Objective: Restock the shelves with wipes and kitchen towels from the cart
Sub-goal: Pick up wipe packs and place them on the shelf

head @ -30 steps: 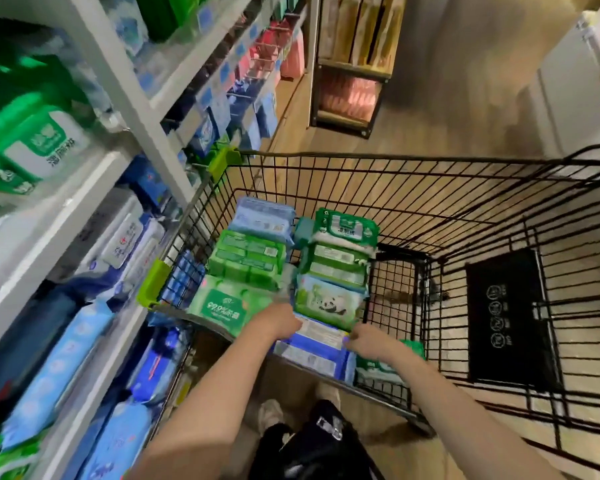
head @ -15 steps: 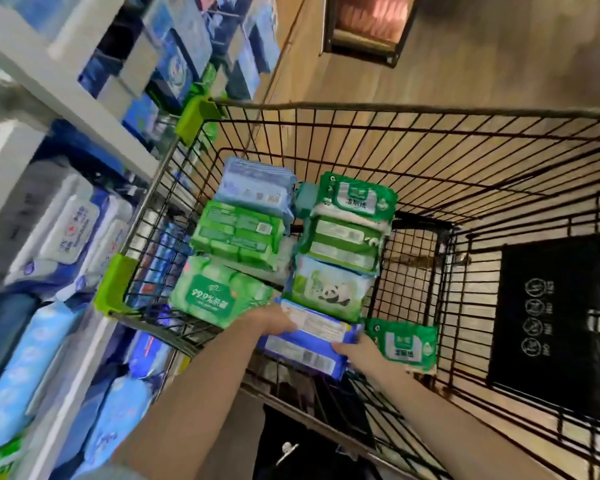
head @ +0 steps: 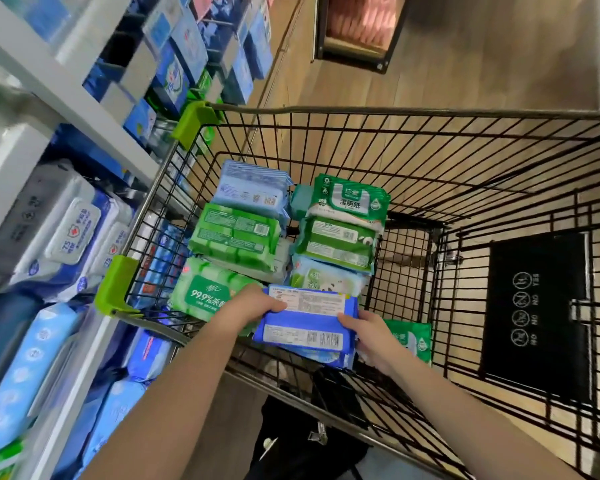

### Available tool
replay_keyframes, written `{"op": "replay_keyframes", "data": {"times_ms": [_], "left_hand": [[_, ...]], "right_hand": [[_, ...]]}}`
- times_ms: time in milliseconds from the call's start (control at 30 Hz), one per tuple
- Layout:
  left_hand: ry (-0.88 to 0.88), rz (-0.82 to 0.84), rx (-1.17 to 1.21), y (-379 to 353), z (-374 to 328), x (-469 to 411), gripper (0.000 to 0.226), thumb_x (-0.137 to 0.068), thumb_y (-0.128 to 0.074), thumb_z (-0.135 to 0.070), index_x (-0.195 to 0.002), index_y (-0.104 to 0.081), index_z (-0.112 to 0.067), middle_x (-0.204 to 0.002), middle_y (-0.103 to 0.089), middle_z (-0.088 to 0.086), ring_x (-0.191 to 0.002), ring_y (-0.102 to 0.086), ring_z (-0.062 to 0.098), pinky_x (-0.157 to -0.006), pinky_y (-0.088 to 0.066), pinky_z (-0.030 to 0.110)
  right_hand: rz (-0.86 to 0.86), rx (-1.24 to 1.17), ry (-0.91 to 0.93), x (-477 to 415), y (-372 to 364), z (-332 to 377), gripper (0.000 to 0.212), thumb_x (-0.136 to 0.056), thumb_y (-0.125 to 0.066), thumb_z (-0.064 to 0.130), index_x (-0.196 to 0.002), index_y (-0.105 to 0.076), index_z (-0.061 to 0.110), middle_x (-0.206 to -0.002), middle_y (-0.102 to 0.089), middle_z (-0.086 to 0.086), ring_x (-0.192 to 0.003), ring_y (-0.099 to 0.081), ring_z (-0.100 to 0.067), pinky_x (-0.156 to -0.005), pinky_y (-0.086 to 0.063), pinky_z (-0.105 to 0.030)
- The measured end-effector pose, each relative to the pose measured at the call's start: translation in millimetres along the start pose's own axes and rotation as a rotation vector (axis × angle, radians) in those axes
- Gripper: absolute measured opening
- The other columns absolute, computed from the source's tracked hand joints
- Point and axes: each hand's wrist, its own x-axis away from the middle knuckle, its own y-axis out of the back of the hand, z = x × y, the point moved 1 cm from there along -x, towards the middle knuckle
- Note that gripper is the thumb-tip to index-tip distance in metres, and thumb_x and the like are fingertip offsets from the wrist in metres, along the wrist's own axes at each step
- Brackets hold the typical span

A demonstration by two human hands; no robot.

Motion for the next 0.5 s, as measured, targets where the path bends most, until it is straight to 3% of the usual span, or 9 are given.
{"op": "replay_keyframes", "data": {"times_ms": [167,267,400,500], "left_hand": [[-0.129,-0.011,0.335,17,-7,30,0.037,-0.085,-0.071,-0.011,-0.117,-0.052,-0.013,-0.112,-0.066,0.011,-0.092,-0.067,0.026,-0.077,-0.054,0.036],[-0.185,0.017,0.453,30,-11,39,0.046,-0.086,-0.07,-0.014,-0.124,-0.044,-0.015,-0.117,-0.064,0.013,-0.096,-0.067,0.031,-0.086,-0.054,0.046],[-0.246,-0.099,0.385,48,-13,44,0.077,-0.078,-0.078,-0.033,-0.14,-0.037,-0.014,-0.124,-0.062,0.008,-0.1,-0.067,0.027,-0.092,-0.052,0.048],[-0.286,-0.234,0.313,50,-10,47,0.058,-0.084,-0.073,-0.029,-0.132,-0.049,-0.009,-0.123,-0.061,0.007,-0.102,-0.063,0.025,-0.088,-0.05,0.037]], "right_hand": [[0.038,-0.029,0.108,21,-6,27,0.009,-0.095,-0.057,0.011,-0.099,-0.059,0.019,-0.094,-0.07,0.002,-0.08,-0.069,-0.013,-0.061,-0.054,-0.027],[0.072,-0.062,0.158,26,-15,38,0.009,-0.096,-0.056,0.014,-0.099,-0.061,0.021,-0.095,-0.072,0.003,-0.085,-0.07,-0.015,-0.071,-0.056,-0.033],[0.125,-0.058,0.236,23,-27,53,0.01,-0.096,-0.056,0.018,-0.103,-0.061,0.024,-0.102,-0.071,0.003,-0.092,-0.069,-0.018,-0.082,-0.056,-0.039],[0.086,0.028,0.218,8,-30,49,0.018,-0.097,-0.054,0.024,-0.109,-0.063,0.013,-0.101,-0.07,-0.004,-0.092,-0.066,-0.02,-0.086,-0.055,-0.038]]}}
